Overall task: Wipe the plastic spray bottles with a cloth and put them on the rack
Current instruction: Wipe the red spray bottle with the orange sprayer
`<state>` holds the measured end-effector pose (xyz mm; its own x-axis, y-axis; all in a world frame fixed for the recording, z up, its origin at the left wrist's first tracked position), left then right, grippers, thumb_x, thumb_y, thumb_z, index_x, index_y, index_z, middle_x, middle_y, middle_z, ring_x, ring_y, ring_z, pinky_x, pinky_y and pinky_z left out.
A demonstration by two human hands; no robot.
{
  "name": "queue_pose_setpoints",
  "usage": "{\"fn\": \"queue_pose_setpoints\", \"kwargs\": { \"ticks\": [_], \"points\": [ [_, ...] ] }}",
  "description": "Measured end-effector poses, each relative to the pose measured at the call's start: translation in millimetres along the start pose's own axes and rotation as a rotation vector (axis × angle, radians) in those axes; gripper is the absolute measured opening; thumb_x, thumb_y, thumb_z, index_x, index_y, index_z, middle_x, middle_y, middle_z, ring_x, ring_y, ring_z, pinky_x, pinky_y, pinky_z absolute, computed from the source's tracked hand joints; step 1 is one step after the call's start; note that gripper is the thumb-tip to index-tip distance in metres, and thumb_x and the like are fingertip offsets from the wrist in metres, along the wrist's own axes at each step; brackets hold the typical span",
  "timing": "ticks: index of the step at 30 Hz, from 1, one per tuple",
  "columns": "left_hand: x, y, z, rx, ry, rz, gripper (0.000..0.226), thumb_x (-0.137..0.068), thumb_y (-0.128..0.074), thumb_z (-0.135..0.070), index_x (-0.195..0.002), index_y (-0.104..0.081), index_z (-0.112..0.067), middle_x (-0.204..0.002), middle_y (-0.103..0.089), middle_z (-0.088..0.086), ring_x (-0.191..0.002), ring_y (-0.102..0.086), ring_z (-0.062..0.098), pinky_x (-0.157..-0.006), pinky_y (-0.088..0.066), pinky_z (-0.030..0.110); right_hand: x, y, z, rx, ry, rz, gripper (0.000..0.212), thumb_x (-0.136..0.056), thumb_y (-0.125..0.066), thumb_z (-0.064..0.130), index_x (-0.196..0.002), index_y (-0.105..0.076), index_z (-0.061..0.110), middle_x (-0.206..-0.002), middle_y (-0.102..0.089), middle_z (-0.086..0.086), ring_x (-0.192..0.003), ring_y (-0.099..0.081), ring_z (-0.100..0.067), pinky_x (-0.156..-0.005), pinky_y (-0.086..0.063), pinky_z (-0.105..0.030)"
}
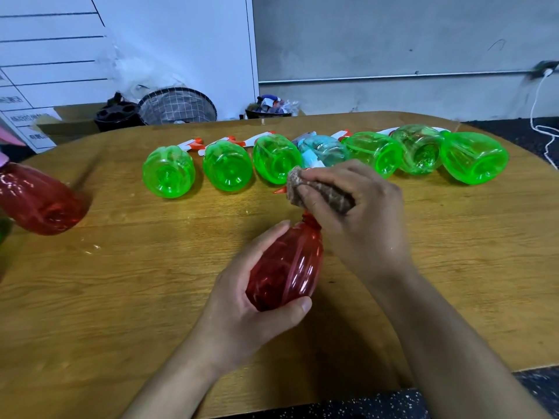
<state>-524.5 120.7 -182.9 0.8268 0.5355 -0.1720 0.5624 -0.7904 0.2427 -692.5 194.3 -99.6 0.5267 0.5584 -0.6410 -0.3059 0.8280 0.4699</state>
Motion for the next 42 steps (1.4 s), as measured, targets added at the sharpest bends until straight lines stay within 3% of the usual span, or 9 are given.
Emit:
{"fn": "queue_pose_setpoints", "kwargs": {
  "ticks": [5,9,14,20,23,27,35,39,42],
  "points": [
    [1,-4,0,0.004,0.009,0.026,0.088,-0.073,-0.092,-0.03,-0.15,-0.052,-0.049,-0.149,-0.058,-0.022,-0.136,-0.06,0.008,-0.101,-0.055,0.023,-5,22,-15,0.035,-0.084,-0.15,0.019,-0.098,-0.072,0.03,-0.114,-0.079,0.022,-0.103,-0.075,0.006,-0.093,-0.067,-0.001,-0.08,-0.048,-0.01],
    [0,0,0,0.071,0.024,-0.024,0.087,-0.074,-0.088,-0.015,-0.15,-0.052,-0.037,-0.142,-0.062,-0.027,-0.129,-0.063,0.001,-0.095,-0.054,0.015,-4,6,-13,0.022,-0.027,0.019,0.019,-0.097,-0.076,0.028,-0.113,-0.08,0.019,-0.101,-0.074,0.006,-0.09,-0.067,-0.002,-0.076,-0.046,-0.009],
    [0,-2,1,0.117,0.034,-0.023,0.086,-0.074,-0.087,-0.01,-0.15,-0.053,-0.033,-0.139,-0.065,-0.024,-0.127,-0.066,0.003,-0.093,-0.055,0.015,-5,15,-20,0.029,-0.08,-0.048,0.017,-0.098,-0.073,0.03,-0.112,-0.079,0.024,-0.103,-0.074,0.01,-0.094,-0.067,-0.001,-0.079,-0.051,-0.016],
    [-2,1,8,0.23,0.045,-0.042,0.086,-0.074,-0.088,-0.008,-0.15,-0.056,-0.033,-0.144,-0.065,-0.014,-0.13,-0.066,0.013,-0.096,-0.057,0.023,-5,-5,-19,-0.167,-0.05,0.197,0.012,-0.094,-0.079,0.022,-0.106,-0.08,0.02,-0.098,-0.075,0.011,-0.091,-0.071,-0.005,-0.078,-0.051,-0.016],
    [-2,1,9,0.249,0.045,-0.026,0.088,-0.071,-0.091,-0.017,-0.15,-0.055,-0.032,-0.142,-0.067,-0.011,-0.129,-0.067,0.016,-0.097,-0.056,0.024,-12,15,-33,-0.126,-0.134,0.013,0.011,-0.096,-0.076,0.024,-0.107,-0.079,0.022,-0.099,-0.076,0.011,-0.09,-0.072,-0.004,-0.076,-0.056,-0.02],
    [1,-2,4,0.124,0.029,0.052,0.088,-0.072,-0.092,-0.011,-0.149,-0.056,-0.033,-0.143,-0.063,-0.018,-0.13,-0.065,0.009,-0.096,-0.056,0.02,-12,25,-51,-0.463,-0.376,-0.152,0.009,-0.097,-0.075,0.018,-0.105,-0.079,0.02,-0.098,-0.079,0.006,-0.094,-0.075,-0.011,-0.082,-0.06,-0.029],
    [2,1,3,0.168,0.015,0.024,0.084,-0.069,-0.091,-0.026,-0.144,-0.059,-0.045,-0.143,-0.063,-0.017,-0.129,-0.066,0.011,-0.094,-0.057,0.021,-9,4,-54,-0.517,-0.451,0.182,0.014,-0.094,-0.074,0.014,-0.106,-0.08,0.015,-0.098,-0.081,0.003,-0.083,-0.074,-0.007,-0.073,-0.057,-0.019],
    [-1,7,9,0.245,0.026,-0.025,0.084,-0.069,-0.09,-0.022,-0.146,-0.06,-0.037,-0.148,-0.062,-0.005,-0.132,-0.065,0.022,-0.101,-0.056,0.028,-2,6,-66,-0.344,-0.472,0.412,0.01,-0.09,-0.078,0.022,-0.098,-0.082,0.02,-0.085,-0.08,-0.006,-0.069,-0.069,-0.038,-0.065,-0.054,-0.04],
    [-3,6,9,0.236,0.018,-0.01,0.084,-0.07,-0.09,-0.021,-0.147,-0.059,-0.034,-0.148,-0.062,-0.006,-0.134,-0.064,0.022,-0.101,-0.056,0.028,-5,14,-72,-0.39,-0.476,0.348,0.008,-0.091,-0.078,0.023,-0.095,-0.083,0.018,-0.082,-0.079,-0.009,-0.069,-0.063,-0.028,-0.069,-0.048,-0.038]
  ]
}}
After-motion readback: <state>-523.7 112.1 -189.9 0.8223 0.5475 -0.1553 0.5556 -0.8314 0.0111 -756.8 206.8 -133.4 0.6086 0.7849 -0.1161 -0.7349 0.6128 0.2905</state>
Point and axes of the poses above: each hand's wrist, its own x-axis away from the middle knuckle, its own y-axis out of the back of the hand, z = x × y, the point moved 8 cm from there along -x, towards the middle knuckle
